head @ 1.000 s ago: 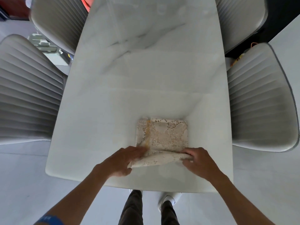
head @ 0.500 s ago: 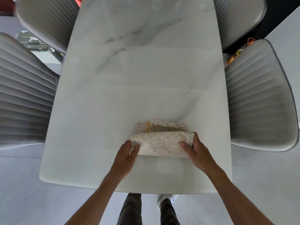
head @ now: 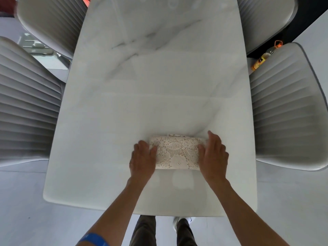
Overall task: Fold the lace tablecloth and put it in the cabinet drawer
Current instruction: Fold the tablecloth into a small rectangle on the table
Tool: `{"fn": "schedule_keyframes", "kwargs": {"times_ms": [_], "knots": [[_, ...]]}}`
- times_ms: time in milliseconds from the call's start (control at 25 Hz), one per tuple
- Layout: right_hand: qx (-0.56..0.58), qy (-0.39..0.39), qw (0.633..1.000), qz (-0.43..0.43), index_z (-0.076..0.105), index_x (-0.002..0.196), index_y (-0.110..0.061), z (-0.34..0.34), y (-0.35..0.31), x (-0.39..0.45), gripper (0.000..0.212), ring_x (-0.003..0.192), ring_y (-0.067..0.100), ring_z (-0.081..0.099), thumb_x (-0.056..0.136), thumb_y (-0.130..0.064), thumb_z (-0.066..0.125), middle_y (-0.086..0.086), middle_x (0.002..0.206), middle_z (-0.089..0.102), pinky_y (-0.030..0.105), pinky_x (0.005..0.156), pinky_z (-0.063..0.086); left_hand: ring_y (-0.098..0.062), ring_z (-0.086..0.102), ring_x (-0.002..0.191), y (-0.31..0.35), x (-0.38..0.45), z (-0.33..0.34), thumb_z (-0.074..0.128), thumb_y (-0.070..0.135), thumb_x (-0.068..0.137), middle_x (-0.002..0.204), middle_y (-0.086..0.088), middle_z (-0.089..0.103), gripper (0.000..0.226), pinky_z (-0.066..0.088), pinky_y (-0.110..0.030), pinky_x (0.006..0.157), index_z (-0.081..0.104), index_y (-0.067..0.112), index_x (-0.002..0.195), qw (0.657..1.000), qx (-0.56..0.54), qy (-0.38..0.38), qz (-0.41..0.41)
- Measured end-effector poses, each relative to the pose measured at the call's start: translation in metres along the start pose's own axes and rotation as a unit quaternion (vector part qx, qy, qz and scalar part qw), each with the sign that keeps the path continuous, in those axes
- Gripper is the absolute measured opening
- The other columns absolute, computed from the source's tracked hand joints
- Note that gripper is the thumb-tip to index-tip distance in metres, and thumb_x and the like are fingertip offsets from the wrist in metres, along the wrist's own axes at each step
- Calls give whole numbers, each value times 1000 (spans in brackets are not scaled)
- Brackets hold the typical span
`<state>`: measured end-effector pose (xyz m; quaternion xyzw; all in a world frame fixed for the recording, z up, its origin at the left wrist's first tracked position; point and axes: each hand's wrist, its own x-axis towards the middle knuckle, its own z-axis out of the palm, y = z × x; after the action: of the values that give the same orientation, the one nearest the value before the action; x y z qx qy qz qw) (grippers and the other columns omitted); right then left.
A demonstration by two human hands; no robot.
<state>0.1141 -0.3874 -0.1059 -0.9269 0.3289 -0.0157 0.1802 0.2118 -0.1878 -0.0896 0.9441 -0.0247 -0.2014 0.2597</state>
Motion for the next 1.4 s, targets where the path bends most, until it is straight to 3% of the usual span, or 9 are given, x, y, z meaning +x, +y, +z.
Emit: {"fn": "schedule_keyframes", "kwargs": {"times_ms": [120,200,520,640,760,960,1120,1280,1400], "knots": [[-84,13,980,-179,43,146,-17,13,-17,1,46,138,37,40,100,-26,45,11,152,42,55,109,33,-34,42,134,9,-3,12,54,6,83,146,-12,44,55,42,-47,102,45,16,136,954,142,40,260],[-103,-38,975,-193,41,148,-22,23,-22,2,49,144,35,32,102,-38,36,8,156,38,56,116,23,-28,23,147,12,-5,29,39,22,94,158,-8,29,54,27,-51,116,33,16,148,913,179,-28,365],[-113,-73,973,-186,51,134,-24,31,-24,25,45,123,32,51,96,-44,39,5,134,55,50,107,31,-26,5,151,-3,1,51,30,45,100,163,-6,11,59,13,-52,120,17,25,154,931,206,-33,298],[-86,-150,958,-229,55,123,-23,17,-30,45,43,107,26,53,92,-51,46,1,116,56,42,91,41,-30,39,132,-15,-53,48,53,35,91,149,-4,36,58,35,-47,106,33,28,144,994,40,73,66],[-19,-233,951,-202,61,117,-24,11,-33,57,35,110,23,50,92,-47,56,-3,116,57,40,90,39,-26,44,123,-12,-95,55,64,34,86,143,-3,36,76,43,-46,100,20,35,148,980,-164,25,-111],[144,-344,919,-128,67,102,-28,2,-38,60,36,90,15,61,80,-57,66,-7,97,63,37,82,49,2,57,104,-6,-65,49,66,26,90,161,0,7,90,57,-40,87,4,40,152,955,-293,-20,-35],[244,-406,880,-8,69,96,-32,4,-52,42,31,79,13,72,77,-55,68,-8,88,74,38,74,59,-16,53,126,-18,-42,42,72,22,84,156,22,7,99,57,-43,91,4,49,149,942,-331,-51,-11],[318,-433,840,76,72,97,-24,3,-53,39,17,79,15,75,88,-37,66,-5,89,77,45,83,60,-13,62,113,-19,-43,41,77,22,79,155,18,19,104,61,-33,79,5,53,148,935,-351,-57,-13],[247,-320,913,59,63,112,-19,6,-59,34,28,93,17,67,91,-37,61,-4,107,68,43,88,55,-9,66,94,-5,-42,38,81,22,75,146,17,29,111,58,-25,71,2,49,149,941,-329,-28,-71]]}}
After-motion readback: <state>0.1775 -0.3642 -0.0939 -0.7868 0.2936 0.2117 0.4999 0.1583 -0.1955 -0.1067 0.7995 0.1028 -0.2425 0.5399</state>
